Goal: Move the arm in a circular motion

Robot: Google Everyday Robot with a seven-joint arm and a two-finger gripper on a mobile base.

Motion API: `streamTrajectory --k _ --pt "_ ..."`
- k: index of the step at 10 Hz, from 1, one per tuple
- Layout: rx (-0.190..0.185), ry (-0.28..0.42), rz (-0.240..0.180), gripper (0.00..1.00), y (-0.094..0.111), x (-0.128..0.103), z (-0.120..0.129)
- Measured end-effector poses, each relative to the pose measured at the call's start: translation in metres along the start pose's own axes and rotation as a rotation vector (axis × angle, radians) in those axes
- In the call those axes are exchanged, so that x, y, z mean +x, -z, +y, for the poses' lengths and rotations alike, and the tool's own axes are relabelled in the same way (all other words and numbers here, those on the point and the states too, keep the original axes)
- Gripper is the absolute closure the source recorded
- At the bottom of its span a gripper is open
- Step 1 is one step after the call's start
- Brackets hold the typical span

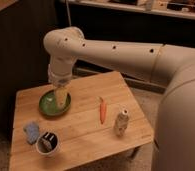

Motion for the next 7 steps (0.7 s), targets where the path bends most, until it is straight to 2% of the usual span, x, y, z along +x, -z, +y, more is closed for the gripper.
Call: streamTrajectory --k 2,3,4,5,7 --pt "0.018 -0.013 0.040 0.20 0.012 0.035 -0.026" --pt "0.032 -0.034 0.077 0.20 0.025 0.068 -0.039" --pt "0.042 -0.052 0.101 0.20 0.035 0.088 -0.042" --pt "0.049 -0.074 0.123 0.20 0.044 0.108 -0.040" --pt "0.061 -0.138 0.181 0.20 0.068 0.158 -0.016"
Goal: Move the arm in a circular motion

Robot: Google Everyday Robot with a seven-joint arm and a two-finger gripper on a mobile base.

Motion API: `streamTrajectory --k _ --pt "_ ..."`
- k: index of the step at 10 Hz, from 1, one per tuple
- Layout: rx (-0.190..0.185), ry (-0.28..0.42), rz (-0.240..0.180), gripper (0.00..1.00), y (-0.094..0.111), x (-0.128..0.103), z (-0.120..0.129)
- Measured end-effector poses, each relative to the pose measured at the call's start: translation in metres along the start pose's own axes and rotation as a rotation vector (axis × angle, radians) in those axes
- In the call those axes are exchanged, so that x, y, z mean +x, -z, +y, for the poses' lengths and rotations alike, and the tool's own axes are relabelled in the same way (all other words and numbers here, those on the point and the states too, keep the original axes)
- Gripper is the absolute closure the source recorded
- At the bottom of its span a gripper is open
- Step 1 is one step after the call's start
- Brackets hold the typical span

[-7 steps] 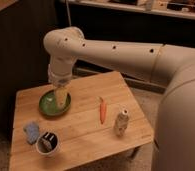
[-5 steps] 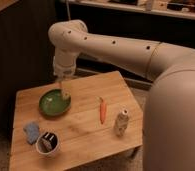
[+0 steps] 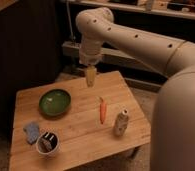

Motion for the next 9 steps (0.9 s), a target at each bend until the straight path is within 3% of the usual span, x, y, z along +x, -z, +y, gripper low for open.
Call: streamTrajectory --k 3,6,9 --pt "0.017 -0.099 0.067 0.20 0.024 0.067 0.035" --pt "0.022 -0.208 0.117 0.20 0.046 0.118 0.086" --pt "0.007 -0.291 0.126 0.20 0.057 0.142 0.148"
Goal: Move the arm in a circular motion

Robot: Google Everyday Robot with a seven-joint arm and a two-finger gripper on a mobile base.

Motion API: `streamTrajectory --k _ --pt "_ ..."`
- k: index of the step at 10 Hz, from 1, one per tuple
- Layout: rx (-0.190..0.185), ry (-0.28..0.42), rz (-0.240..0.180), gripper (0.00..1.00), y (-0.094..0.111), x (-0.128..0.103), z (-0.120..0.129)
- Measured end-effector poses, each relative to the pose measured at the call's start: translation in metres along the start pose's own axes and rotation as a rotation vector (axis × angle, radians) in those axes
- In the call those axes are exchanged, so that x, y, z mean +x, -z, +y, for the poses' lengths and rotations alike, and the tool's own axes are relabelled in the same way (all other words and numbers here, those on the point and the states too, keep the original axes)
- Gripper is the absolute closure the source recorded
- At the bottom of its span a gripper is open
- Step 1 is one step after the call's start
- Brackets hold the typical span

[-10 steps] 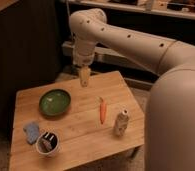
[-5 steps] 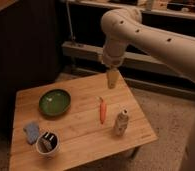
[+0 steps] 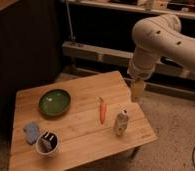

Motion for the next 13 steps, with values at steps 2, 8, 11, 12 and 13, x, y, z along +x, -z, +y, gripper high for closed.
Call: streamTrajectory --k 2,8,11,12,13 --pt "-0.002 0.015 -0.027 0.20 0.000 0.000 0.031" --pt "-0.066 0.154 -0.151 0.20 -0.019 -0.119 0.089" --pt "-0.120 0.267 -0.211 0.20 -0.041 -0.205 0.098" --pt "-0.134 0.305 -0.229 0.20 -0.048 -0.232 0.097" --pt "-0.147 0.343 -0.249 0.20 -0.055 -0.259 0.094"
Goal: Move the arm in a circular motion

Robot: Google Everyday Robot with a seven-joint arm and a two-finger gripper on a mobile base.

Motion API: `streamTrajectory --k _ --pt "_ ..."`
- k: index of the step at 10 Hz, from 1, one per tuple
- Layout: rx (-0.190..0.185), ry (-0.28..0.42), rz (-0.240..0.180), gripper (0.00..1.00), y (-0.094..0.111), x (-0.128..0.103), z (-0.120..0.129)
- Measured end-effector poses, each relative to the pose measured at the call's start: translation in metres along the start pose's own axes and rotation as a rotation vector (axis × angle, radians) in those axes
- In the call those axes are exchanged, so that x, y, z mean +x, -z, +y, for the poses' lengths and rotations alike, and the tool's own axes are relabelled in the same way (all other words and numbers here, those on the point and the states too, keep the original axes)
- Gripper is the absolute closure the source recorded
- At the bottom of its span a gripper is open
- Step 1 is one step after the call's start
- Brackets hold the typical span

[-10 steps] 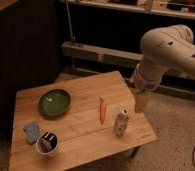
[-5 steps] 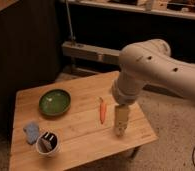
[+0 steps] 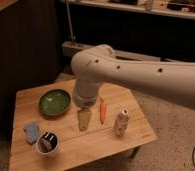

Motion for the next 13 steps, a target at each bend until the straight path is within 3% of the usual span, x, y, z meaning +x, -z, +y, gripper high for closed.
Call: streamTrajectory --k 2,4,6,7,11,13 --pt "-0.014 0.054 -0.025 0.20 -0.016 -0.031 -0.025" --pt "-0.031 0.109 -0.045 0.20 -0.033 -0.062 -0.065" --pt "-0.039 0.130 -0.045 0.20 -0.040 -0.064 -0.095" --pt "-0.035 0.134 -0.046 0.20 -0.041 -0.057 -0.112" --pt "0.028 0.092 -0.003 0.20 -0.018 0.020 -0.174" --pt "0.057 0.039 0.044 0.20 0.003 0.055 -0.174"
